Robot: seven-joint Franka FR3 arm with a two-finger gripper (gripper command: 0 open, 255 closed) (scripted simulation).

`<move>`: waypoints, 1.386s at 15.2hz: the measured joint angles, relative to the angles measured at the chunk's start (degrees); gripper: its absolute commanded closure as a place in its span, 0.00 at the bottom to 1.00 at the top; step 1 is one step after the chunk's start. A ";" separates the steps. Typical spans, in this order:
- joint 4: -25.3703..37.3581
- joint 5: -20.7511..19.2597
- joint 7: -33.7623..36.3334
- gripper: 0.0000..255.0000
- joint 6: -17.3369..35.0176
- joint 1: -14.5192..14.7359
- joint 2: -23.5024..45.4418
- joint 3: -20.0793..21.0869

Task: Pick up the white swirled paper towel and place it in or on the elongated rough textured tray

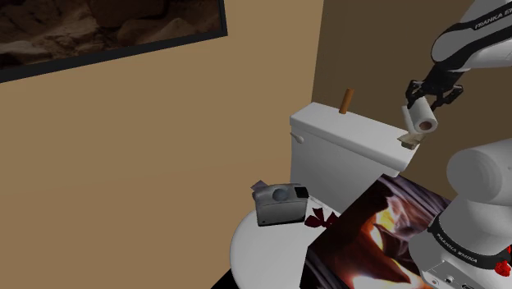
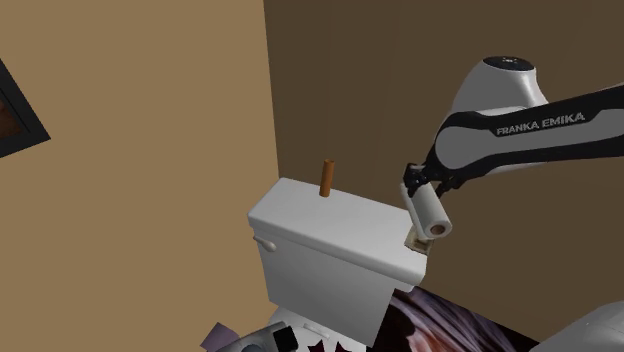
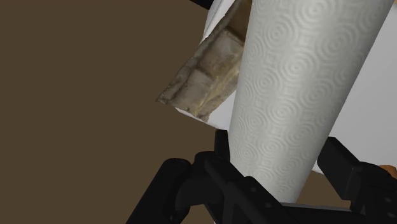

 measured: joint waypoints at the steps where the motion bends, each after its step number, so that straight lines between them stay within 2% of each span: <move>1: -0.36 -0.04 0.05 1.00 1.05 0.05 0.69 -0.11; 8: -1.03 -0.17 0.08 1.00 2.17 -0.01 1.11 -0.24; 9: -1.03 -0.17 0.08 0.00 2.17 -0.01 1.11 -0.24; 15: -1.03 -0.17 0.08 0.00 2.18 -0.01 1.11 -0.23; 19: 1.36 0.24 0.10 0.00 -5.25 -0.22 -4.06 0.93; 21: 1.55 0.29 0.16 0.00 -6.88 -0.32 -5.42 1.24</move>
